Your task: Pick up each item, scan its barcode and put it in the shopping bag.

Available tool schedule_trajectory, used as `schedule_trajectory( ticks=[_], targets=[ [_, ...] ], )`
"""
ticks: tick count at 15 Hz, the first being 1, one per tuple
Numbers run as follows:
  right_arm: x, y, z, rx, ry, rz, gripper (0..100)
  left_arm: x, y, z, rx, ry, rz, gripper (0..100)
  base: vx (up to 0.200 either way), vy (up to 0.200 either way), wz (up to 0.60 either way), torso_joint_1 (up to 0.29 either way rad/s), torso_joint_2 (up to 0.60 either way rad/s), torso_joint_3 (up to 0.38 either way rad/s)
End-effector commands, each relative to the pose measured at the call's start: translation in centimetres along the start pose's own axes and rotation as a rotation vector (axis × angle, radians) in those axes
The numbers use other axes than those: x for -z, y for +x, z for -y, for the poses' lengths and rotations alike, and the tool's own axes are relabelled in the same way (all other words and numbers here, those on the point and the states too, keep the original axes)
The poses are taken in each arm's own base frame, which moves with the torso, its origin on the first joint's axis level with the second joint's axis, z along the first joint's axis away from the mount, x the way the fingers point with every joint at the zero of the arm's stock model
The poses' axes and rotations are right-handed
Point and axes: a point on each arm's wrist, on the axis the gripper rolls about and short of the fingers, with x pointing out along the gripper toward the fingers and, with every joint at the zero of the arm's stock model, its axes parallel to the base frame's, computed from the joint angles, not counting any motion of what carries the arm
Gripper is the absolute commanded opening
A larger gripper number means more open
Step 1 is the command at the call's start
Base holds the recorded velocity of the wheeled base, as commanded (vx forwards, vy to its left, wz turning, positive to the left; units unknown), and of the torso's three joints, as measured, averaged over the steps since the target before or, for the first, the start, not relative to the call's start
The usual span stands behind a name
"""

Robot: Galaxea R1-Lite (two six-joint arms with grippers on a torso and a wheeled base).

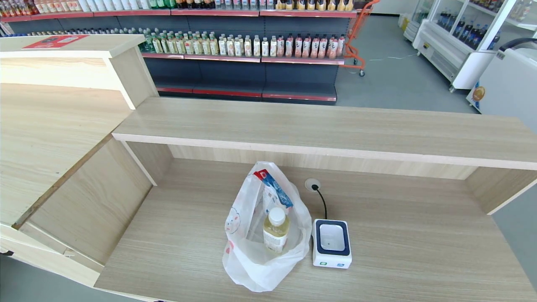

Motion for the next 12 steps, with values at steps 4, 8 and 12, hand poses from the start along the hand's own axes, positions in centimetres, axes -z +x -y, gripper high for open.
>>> schedule_trajectory(
  ticks=[4,8,12],
  targets=[
    [2.91,-2.40,0.02,0.074,-0.008,0.157,100,0.00,0.00,0.00,0.000,0.000,0.001,100,0.000,0.000,0.00,0.000,0.00,0.000],
    [3.18,-2.87,0.07,0.039,-0.011,0.225,100,0.00,0.00,0.00,0.000,0.000,0.001,100,0.000,0.000,0.00,0.000,0.00,0.000],
    [3.18,-2.87,0.07,0.039,-0.013,0.225,100,0.00,0.00,0.00,0.000,0.000,0.001,100,0.000,0.000,0.00,0.000,0.00,0.000]
  ],
)
